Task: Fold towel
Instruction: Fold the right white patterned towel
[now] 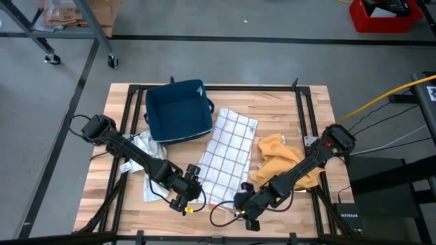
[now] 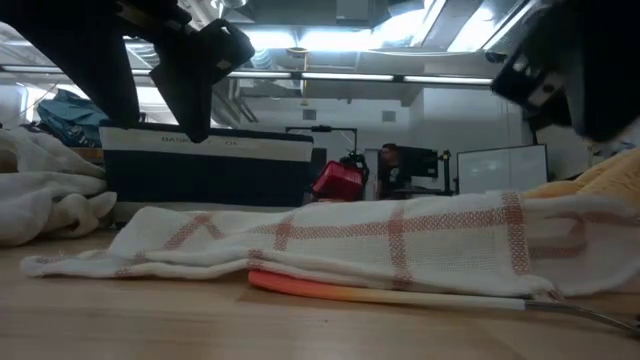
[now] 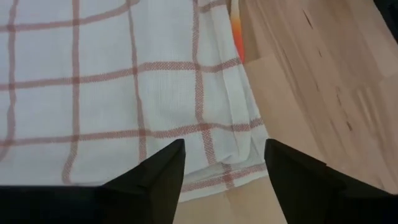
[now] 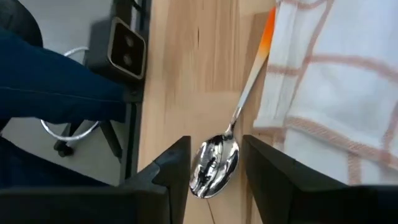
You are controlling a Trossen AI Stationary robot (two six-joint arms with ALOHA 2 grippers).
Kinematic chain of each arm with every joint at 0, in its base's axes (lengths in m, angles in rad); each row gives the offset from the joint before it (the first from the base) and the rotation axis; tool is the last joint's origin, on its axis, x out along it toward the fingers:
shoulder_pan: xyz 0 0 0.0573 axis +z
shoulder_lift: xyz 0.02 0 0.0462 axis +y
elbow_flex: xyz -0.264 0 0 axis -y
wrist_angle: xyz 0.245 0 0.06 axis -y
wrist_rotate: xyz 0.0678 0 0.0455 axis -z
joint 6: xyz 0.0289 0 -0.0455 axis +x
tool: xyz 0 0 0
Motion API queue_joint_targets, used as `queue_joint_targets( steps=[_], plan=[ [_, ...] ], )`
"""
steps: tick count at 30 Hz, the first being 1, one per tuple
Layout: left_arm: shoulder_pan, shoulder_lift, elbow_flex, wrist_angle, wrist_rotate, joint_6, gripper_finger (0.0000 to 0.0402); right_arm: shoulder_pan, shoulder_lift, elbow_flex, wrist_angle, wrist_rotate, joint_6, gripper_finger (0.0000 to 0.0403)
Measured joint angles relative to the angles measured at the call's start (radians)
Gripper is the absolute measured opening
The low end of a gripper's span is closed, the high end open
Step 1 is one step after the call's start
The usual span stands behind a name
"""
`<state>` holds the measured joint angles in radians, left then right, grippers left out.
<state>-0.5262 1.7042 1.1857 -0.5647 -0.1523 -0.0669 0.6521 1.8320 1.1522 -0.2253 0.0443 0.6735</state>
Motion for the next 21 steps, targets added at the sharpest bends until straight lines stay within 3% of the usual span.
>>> queue_joint_targets(
  steps=[6, 11, 15, 21],
  plan=[
    [0.0, 0.0, 0.0, 0.0, 0.0, 0.018, 0.0211, 0.0, 0.058, 0.0, 0.099, -0.014, -0.006, 0.0211],
    [0.0, 0.002, 0.0, 0.0, 0.0, 0.027, 0.021, -0.006, 0.065, 0.0, 0.092, -0.012, -0.135, 0.0252],
    [0.0, 0.029, 0.0, 0.003, 0.0, 0.049, 0.0207, -0.005, 0.065, 0.008, 0.081, -0.006, -0.229, 0.0261],
    [-0.003, 0.078, -0.001, -0.001, 0.0, 0.071, 0.0206, -0.005, 0.065, 0.053, -0.053, 0.101, -0.352, 0.0252]
  ],
)
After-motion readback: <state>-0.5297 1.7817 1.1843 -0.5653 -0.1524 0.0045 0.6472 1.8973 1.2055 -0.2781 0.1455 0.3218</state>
